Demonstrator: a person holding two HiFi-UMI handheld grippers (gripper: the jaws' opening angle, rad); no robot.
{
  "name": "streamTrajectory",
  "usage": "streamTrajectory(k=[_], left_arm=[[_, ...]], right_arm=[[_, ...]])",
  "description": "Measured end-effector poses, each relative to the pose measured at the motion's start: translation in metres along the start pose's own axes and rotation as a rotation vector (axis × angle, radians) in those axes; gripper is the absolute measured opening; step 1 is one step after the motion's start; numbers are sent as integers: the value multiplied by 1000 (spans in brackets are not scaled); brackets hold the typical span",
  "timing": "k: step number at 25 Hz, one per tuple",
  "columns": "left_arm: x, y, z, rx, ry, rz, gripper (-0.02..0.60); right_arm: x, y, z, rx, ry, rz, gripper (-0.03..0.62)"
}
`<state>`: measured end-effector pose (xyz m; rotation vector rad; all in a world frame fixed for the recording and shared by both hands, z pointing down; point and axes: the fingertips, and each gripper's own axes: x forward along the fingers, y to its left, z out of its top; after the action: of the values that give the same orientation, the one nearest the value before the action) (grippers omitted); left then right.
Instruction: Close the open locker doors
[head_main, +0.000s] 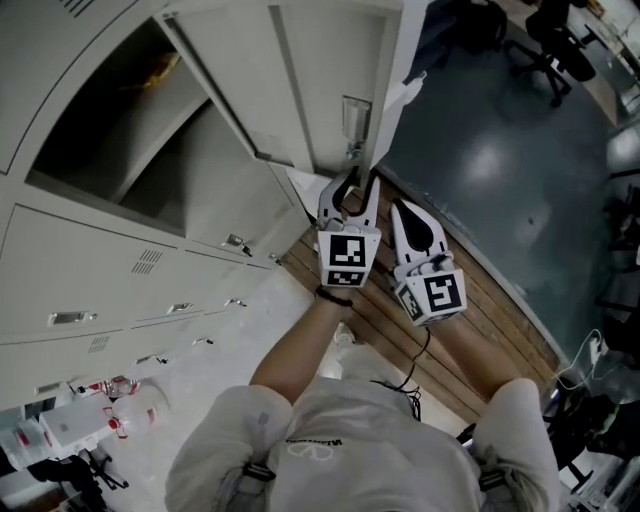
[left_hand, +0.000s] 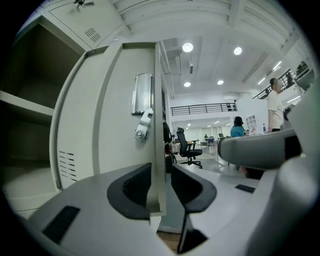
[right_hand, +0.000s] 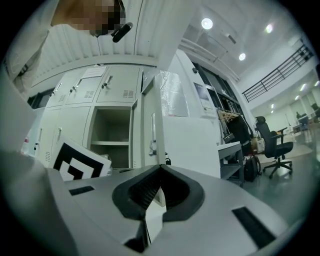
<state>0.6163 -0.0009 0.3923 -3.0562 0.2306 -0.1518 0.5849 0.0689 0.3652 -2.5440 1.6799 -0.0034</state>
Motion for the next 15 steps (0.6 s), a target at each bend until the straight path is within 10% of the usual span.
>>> streamTrajectory(k=[8, 15], left_arm=[[3, 2, 0, -14, 6, 20, 44], [-89, 9, -6, -29, -29, -131, 49]], right_arm=[[-5, 1, 19, -33, -26, 63, 11], [5, 45, 50, 26, -60, 336, 11]])
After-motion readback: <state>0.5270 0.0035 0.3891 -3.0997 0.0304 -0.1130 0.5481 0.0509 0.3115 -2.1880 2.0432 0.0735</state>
